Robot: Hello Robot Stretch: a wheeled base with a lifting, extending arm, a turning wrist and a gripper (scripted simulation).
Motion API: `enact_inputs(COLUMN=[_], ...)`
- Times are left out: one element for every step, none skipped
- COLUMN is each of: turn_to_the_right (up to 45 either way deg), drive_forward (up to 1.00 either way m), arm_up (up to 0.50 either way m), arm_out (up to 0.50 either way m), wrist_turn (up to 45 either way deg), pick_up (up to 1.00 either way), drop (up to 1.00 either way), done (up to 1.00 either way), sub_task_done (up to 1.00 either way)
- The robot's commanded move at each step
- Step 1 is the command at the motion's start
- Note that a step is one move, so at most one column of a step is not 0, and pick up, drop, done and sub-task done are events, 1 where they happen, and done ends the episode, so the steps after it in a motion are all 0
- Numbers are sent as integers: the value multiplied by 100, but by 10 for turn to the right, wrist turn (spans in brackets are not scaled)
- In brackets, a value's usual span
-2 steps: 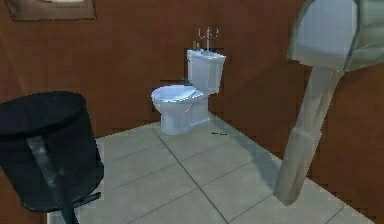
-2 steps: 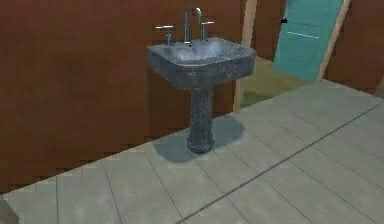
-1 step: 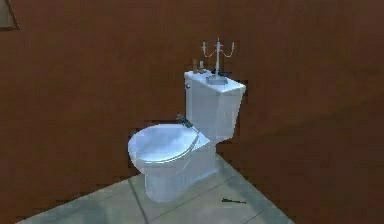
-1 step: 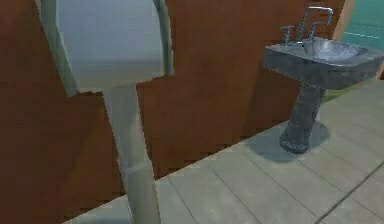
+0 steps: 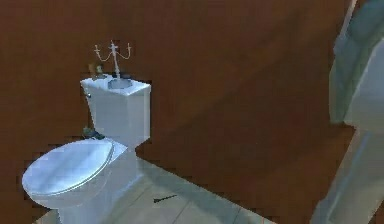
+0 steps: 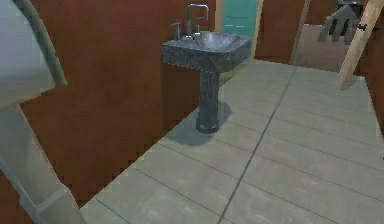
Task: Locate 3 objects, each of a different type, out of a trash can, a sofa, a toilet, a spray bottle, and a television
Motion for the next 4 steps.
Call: enact_inputs(turn_to_the_right=[0, -450, -180, 0], drive_forward=[5, 0, 0, 45], arm_up=[0, 0, 0, 0], arm_out=[0, 0, 0, 0], wrist_turn=[0, 0, 0, 0], pick_up=[0, 0, 0, 0], drop=[0, 0, 0, 0], done=[0, 0, 0, 0], sub_task_done=[0, 0, 0, 0])
